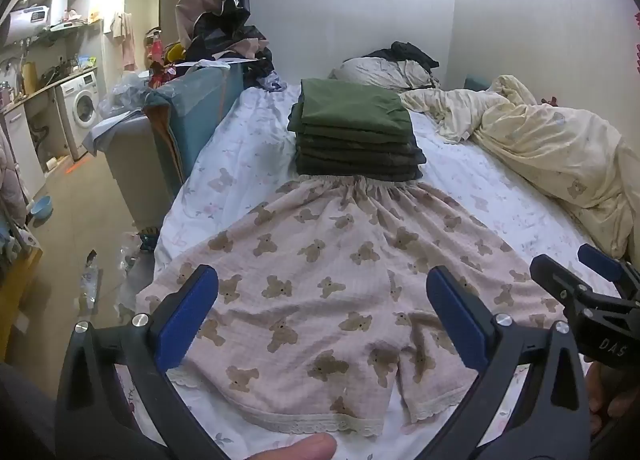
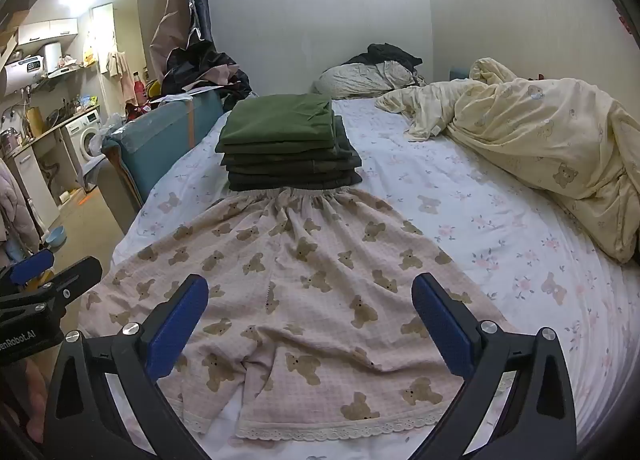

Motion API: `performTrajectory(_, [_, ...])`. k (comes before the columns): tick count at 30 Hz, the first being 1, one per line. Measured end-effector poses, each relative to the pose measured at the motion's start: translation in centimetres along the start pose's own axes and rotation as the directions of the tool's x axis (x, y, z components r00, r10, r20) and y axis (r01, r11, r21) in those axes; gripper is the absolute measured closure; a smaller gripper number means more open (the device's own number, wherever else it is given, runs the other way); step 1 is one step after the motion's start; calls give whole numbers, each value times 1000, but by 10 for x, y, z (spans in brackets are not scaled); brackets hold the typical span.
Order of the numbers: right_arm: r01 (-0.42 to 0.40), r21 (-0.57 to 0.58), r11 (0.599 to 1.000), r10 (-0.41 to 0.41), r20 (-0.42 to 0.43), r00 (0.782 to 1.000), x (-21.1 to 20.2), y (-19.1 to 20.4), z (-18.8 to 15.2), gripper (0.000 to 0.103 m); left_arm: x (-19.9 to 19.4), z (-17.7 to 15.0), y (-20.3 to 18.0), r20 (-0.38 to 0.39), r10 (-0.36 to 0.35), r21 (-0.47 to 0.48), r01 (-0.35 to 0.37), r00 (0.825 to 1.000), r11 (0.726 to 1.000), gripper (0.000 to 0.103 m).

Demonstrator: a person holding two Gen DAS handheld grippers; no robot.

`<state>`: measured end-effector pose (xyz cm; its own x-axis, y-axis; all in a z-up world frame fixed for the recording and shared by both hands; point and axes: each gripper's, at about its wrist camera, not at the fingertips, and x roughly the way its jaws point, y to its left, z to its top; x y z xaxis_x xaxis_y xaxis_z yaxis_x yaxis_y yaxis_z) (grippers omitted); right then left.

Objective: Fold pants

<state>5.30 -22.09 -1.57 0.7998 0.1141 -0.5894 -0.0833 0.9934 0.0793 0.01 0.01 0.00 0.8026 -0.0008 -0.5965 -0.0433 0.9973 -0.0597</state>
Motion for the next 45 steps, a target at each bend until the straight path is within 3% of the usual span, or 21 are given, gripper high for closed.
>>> performTrajectory(45, [4,-5,1000,-4,-2,1000,0,2,0,0,1,0,-1,5,7,12,-7,1000,1000,1])
